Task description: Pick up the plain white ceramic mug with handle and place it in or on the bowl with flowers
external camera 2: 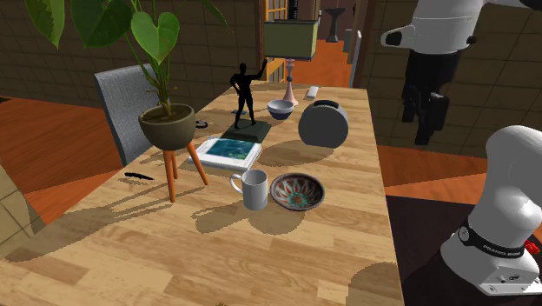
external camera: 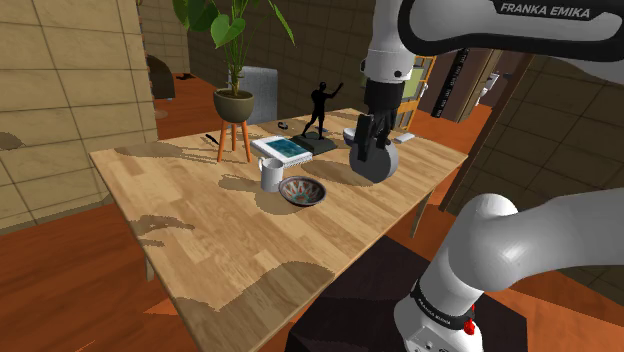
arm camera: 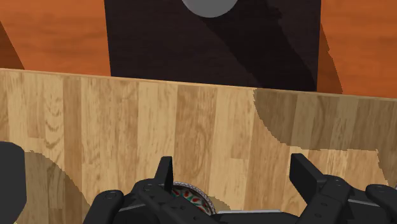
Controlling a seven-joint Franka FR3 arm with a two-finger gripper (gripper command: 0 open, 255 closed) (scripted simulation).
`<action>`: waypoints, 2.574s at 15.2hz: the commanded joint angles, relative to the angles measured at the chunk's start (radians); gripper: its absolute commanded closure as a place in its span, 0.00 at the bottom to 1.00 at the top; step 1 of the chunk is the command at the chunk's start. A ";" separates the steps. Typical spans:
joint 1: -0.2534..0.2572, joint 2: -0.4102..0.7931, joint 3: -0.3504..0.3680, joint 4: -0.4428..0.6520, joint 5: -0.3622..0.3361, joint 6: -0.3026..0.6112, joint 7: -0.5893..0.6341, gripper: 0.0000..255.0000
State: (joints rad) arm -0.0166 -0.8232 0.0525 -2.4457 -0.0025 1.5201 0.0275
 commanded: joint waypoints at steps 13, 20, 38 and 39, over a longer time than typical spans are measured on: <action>-0.015 0.397 -0.027 0.050 -0.015 0.401 -0.042 0.00; -0.019 0.658 -0.038 0.174 -0.015 0.570 -0.066 0.00; -0.027 1.172 -0.043 0.543 0.002 0.771 -0.112 0.00; -0.027 1.181 -0.043 0.540 0.002 0.782 -0.112 0.00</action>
State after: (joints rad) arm -0.0430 0.3483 0.0101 -1.9054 -0.0003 2.2923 -0.0826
